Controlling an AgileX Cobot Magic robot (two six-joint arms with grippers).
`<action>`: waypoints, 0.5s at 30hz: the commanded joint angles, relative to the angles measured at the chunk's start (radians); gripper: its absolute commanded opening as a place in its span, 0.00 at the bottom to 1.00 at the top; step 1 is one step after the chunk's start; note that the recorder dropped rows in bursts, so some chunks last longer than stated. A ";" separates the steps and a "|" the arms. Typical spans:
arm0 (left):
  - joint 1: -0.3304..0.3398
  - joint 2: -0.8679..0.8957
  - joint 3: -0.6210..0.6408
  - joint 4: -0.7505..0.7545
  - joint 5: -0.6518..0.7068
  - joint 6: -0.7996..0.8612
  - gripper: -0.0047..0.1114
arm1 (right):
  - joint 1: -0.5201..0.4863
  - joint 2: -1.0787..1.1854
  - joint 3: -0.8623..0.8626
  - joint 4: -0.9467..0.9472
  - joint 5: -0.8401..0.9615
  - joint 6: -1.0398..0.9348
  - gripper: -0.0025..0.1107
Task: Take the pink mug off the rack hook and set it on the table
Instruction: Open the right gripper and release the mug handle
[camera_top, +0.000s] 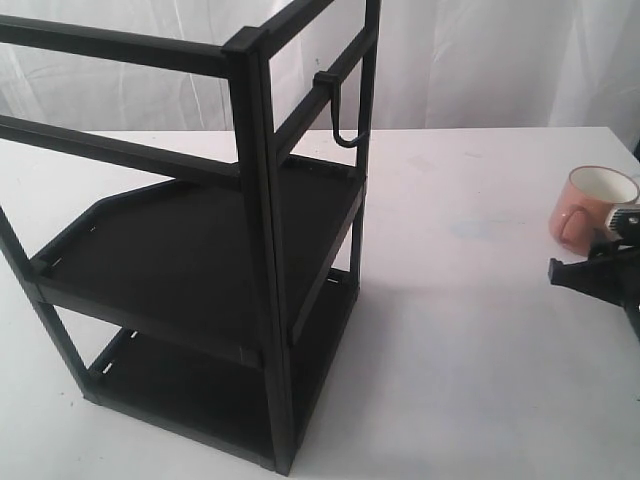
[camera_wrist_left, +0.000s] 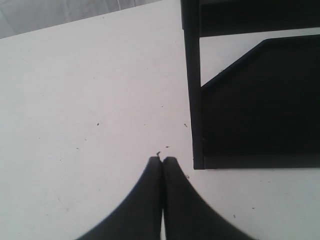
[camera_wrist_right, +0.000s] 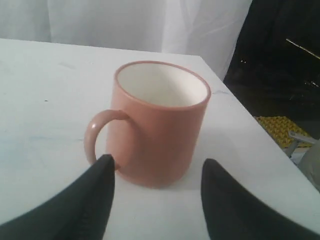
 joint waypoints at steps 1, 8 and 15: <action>0.001 -0.005 0.004 -0.003 0.000 0.003 0.04 | 0.001 -0.097 0.076 0.007 -0.003 0.046 0.46; 0.001 -0.005 0.004 -0.003 0.000 0.003 0.04 | 0.021 -0.325 0.141 0.001 -0.003 0.127 0.46; 0.001 -0.005 0.004 -0.003 0.000 0.003 0.04 | 0.031 -0.669 0.128 -0.069 0.002 0.111 0.46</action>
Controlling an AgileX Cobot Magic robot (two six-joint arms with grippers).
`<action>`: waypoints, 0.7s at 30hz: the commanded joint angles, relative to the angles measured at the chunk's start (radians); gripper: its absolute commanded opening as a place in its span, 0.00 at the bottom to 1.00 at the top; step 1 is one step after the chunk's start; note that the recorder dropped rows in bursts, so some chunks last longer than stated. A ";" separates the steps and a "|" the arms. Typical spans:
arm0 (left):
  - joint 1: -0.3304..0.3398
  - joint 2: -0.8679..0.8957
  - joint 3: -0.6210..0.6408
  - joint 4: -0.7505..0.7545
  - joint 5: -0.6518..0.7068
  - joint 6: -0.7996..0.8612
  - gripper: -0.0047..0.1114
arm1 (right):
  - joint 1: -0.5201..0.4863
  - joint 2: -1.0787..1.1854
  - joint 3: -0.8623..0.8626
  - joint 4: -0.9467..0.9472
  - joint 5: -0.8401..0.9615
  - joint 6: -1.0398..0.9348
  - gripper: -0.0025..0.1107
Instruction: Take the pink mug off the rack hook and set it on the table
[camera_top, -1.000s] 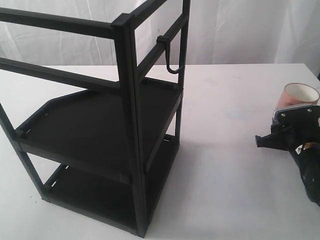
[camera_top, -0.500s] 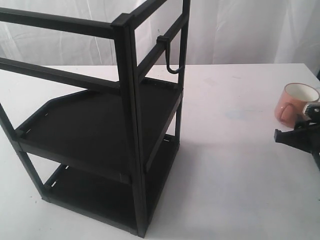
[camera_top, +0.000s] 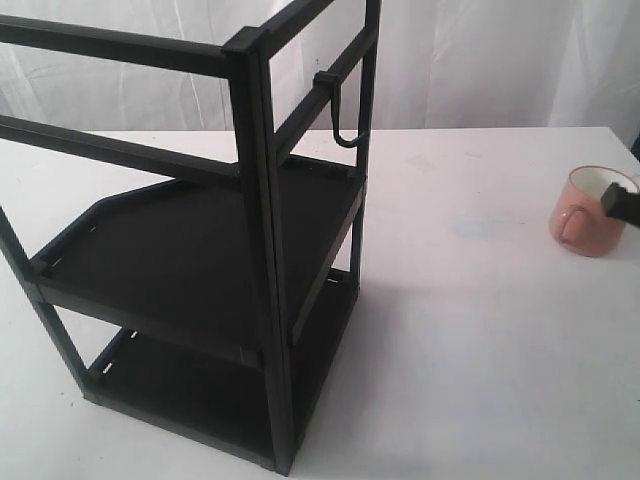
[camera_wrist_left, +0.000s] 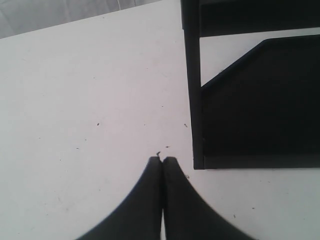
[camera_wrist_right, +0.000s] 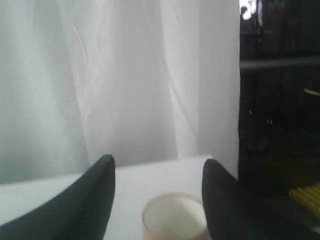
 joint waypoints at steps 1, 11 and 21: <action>0.001 -0.005 0.004 -0.003 0.000 0.003 0.04 | 0.003 -0.228 -0.014 -0.040 0.044 -0.024 0.46; 0.001 -0.005 0.004 -0.003 0.000 0.003 0.04 | 0.003 -0.695 -0.174 -0.086 0.807 -0.022 0.40; 0.001 -0.005 0.004 -0.003 0.000 0.003 0.04 | 0.003 -0.941 -0.335 -0.086 1.529 -0.050 0.23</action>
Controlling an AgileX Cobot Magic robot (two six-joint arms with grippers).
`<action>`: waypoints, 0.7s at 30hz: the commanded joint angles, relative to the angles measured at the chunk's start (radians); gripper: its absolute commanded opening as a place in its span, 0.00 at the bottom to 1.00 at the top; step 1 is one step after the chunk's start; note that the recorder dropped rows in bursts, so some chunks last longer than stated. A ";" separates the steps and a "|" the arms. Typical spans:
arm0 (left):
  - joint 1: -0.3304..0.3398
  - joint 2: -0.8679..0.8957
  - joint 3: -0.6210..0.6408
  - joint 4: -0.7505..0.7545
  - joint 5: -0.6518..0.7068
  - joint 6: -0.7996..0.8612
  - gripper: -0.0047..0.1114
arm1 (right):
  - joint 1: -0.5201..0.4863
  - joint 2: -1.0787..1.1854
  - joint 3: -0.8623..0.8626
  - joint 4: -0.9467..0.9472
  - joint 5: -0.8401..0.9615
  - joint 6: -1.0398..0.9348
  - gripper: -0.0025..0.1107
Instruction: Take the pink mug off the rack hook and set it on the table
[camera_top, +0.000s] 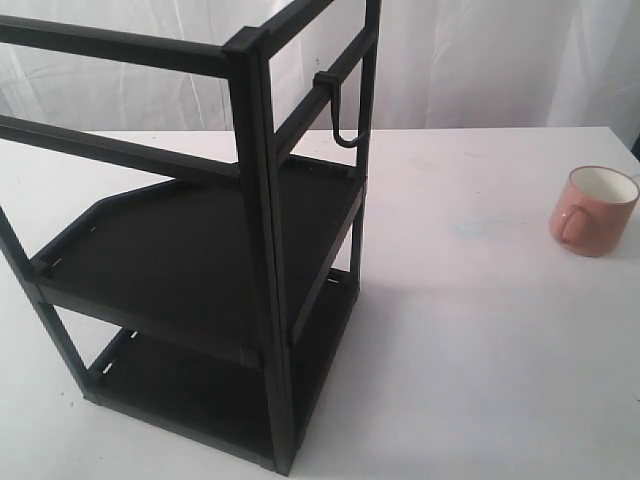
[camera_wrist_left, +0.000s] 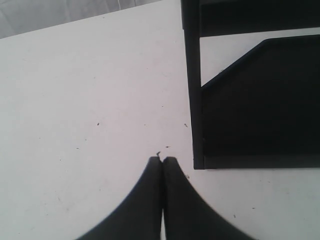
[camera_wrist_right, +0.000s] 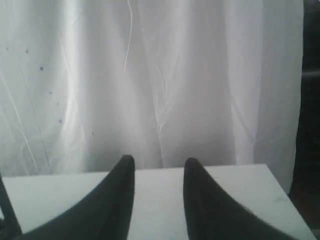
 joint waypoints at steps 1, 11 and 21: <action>0.001 -0.005 0.004 -0.003 0.000 0.003 0.04 | 0.003 -0.094 -0.041 -0.012 0.267 -0.029 0.20; 0.001 -0.005 0.004 -0.003 0.000 0.003 0.04 | 0.003 -0.311 0.010 -0.009 0.422 -0.109 0.02; 0.001 -0.005 0.004 -0.003 0.000 0.003 0.04 | 0.003 -0.499 0.129 -0.007 0.421 -0.099 0.02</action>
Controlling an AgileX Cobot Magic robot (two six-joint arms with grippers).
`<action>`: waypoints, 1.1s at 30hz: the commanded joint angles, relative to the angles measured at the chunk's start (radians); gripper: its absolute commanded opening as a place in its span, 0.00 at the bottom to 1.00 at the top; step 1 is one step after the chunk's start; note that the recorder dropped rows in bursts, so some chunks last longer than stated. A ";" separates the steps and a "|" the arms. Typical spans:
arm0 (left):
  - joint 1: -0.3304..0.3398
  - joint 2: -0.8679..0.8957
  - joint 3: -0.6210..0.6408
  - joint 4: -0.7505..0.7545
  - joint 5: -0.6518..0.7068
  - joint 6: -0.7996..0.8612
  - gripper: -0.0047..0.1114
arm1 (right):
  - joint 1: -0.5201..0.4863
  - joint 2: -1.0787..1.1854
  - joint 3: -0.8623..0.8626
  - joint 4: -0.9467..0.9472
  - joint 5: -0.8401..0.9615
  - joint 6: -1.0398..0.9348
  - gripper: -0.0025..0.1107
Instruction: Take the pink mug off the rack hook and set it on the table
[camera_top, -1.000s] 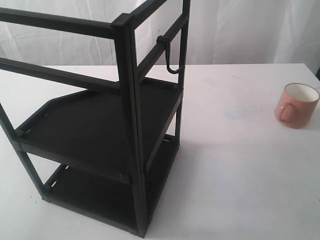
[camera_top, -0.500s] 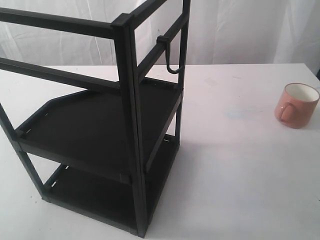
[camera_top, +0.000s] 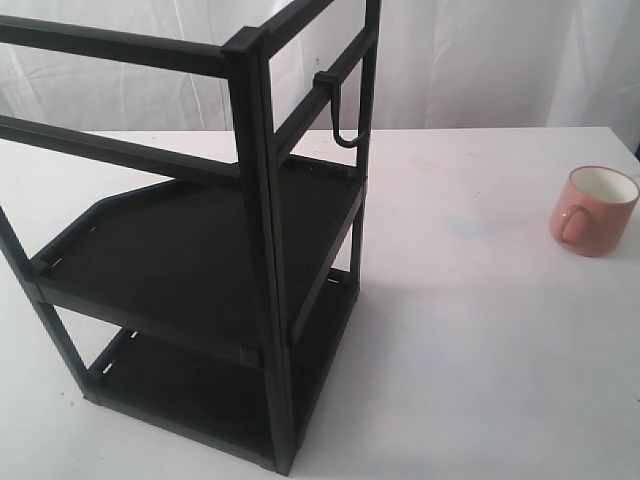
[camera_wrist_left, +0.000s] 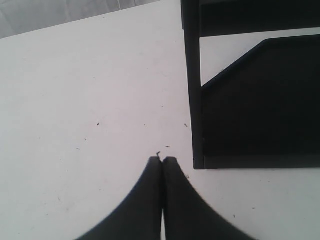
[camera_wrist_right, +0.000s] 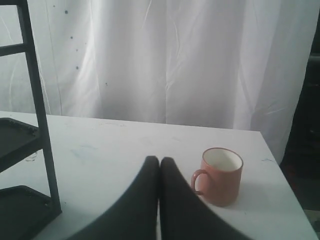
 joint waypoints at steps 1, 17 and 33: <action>0.001 -0.005 0.004 -0.003 0.000 0.003 0.04 | 0.003 -0.071 0.041 0.001 0.005 0.002 0.02; 0.001 -0.005 0.004 -0.003 0.000 0.003 0.04 | 0.003 -0.101 0.041 0.026 0.015 0.061 0.02; 0.001 -0.005 0.004 -0.003 0.000 0.003 0.04 | 0.003 -0.101 0.248 -0.023 -0.199 0.059 0.02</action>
